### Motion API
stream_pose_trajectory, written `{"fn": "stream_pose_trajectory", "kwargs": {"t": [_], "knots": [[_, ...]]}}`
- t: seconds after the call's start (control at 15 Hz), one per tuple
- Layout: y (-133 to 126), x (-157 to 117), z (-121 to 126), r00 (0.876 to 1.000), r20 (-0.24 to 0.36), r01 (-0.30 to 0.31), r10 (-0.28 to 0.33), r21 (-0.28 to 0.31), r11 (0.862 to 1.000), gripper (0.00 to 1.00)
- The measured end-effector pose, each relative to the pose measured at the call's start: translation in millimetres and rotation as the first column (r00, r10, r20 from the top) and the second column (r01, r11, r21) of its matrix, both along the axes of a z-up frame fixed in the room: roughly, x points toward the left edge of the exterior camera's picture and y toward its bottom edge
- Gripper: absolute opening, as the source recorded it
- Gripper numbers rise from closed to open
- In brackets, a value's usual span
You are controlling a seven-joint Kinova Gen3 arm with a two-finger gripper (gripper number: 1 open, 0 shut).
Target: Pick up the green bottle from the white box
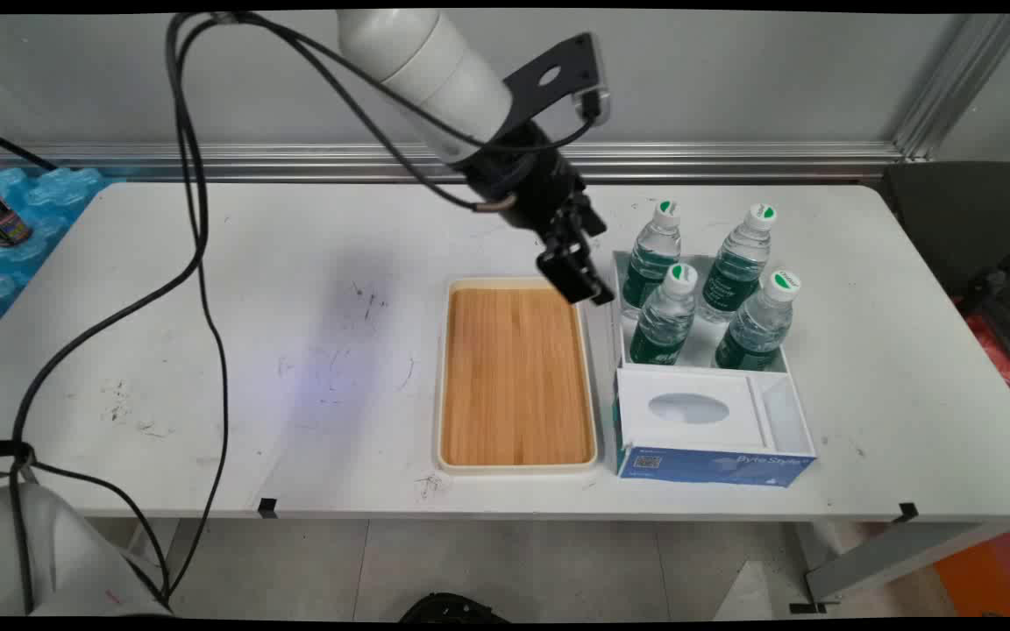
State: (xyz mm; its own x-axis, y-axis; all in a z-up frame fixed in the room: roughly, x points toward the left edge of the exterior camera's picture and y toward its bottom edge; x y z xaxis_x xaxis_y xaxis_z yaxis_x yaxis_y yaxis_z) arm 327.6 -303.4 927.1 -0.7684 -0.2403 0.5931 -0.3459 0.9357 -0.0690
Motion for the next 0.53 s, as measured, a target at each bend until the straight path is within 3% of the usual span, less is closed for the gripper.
{"fn": "stream_pose_trajectory", "kwargs": {"t": [0.53], "knots": [[-50,-34,4,0.998,-0.052,-0.052,0.047,-0.097,0.994,1.00]]}}
